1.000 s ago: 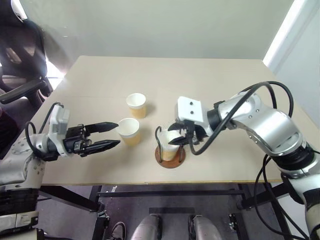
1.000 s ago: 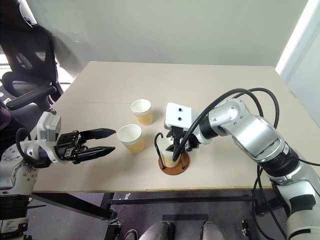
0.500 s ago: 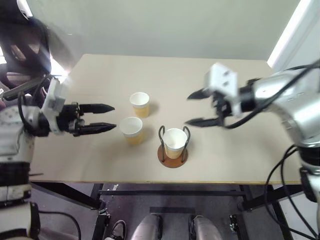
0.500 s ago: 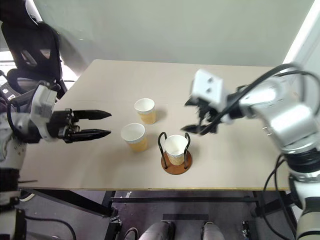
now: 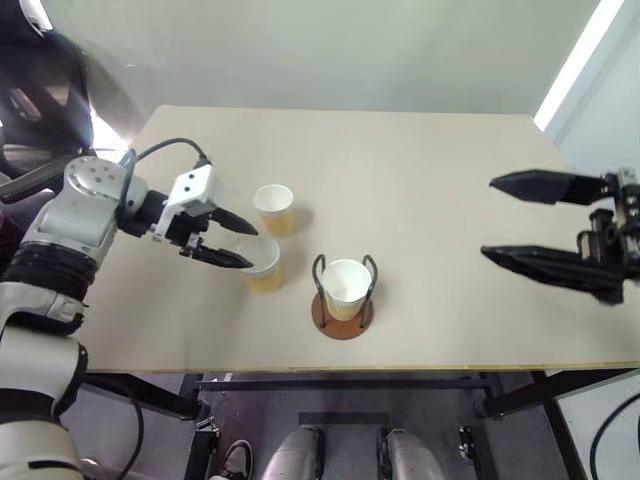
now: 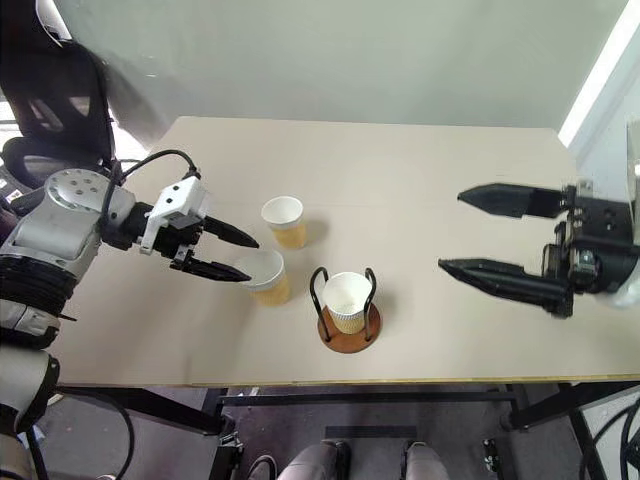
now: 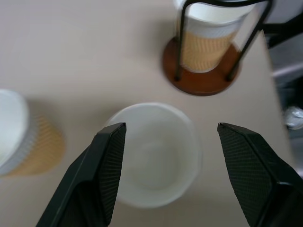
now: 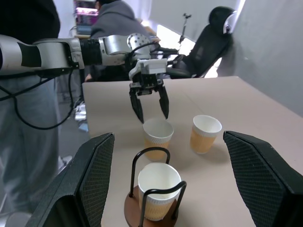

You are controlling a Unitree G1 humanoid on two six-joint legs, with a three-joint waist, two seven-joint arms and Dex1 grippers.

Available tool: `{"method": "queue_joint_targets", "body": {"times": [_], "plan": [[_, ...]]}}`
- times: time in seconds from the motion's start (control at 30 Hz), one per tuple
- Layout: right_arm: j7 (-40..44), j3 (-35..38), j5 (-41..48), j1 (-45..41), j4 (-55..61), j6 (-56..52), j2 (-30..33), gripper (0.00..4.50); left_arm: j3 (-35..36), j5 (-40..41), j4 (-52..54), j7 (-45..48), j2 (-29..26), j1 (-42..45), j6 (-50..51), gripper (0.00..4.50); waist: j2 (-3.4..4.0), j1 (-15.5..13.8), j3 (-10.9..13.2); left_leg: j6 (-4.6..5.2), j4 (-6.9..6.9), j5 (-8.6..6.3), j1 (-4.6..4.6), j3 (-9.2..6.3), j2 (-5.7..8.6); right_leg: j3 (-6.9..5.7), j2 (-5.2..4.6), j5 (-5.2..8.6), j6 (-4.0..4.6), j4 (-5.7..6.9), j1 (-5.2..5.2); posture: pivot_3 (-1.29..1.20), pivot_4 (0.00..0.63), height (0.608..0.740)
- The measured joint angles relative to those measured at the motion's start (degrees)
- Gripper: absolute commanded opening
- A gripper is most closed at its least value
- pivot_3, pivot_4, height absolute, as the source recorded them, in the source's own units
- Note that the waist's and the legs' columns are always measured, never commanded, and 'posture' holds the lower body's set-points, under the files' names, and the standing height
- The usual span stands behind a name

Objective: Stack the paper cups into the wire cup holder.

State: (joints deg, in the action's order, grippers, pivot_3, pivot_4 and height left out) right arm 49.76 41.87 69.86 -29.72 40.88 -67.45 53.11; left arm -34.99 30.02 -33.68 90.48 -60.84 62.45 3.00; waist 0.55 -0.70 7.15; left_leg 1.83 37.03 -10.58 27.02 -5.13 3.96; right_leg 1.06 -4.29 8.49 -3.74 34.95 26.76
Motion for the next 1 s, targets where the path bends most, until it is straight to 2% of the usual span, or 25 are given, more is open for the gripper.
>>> {"method": "queue_joint_targets", "body": {"times": [0.17, 0.33, 0.7, 1.0], "plan": [[-5.8, 2.6, 7.0, 4.9, 1.8, 5.2, 1.1, 3.78, -9.3, 1.2, -4.9, 0.0, -0.5, 6.3, -3.5, 3.31, 0.02, -0.2, 0.0, 0.22, 0.05, -0.05, -0.04, -0.11, 0.12, 0.08, 0.01, -0.03, -0.01, -0.02, -0.19, 0.00, 0.150, 0.740], [-9.1, 2.8, 10.5, 8.8, 3.0, 10.3, 2.9, 3.78, -14.4, 0.8, -9.9, 0.0, 0.7, 7.4, -7.8, 3.31, 0.01, -0.4, 0.0, 0.32, 0.15, 0.06, 0.01, -0.22, 0.19, 0.15, -0.03, -0.09, -0.05, -0.03, -0.31, 0.00, 0.150, 0.740], [-12.5, 2.0, 12.1, 14.7, 4.7, 18.8, 5.2, 3.78, -16.0, 0.6, -15.6, 0.0, 5.6, 7.4, -12.1, 3.31, -0.03, -0.7, 0.0, 0.44, 0.19, 0.08, 0.07, -0.20, 0.26, 0.13, -0.04, -0.11, -0.37, -0.11, -0.37, 0.00, 0.150, 0.740], [-13.6, 1.8, 12.6, 17.2, 5.1, 22.4, 7.4, 3.78, -17.7, -3.2, -19.9, 0.1, 10.0, 7.5, -16.9, 3.31, -0.04, -0.9, 0.0, 0.51, 0.30, 0.09, 0.08, -0.20, 0.29, 0.14, -0.05, 0.02, -0.73, -0.11, -0.46, 0.00, 0.150, 0.740]]}}
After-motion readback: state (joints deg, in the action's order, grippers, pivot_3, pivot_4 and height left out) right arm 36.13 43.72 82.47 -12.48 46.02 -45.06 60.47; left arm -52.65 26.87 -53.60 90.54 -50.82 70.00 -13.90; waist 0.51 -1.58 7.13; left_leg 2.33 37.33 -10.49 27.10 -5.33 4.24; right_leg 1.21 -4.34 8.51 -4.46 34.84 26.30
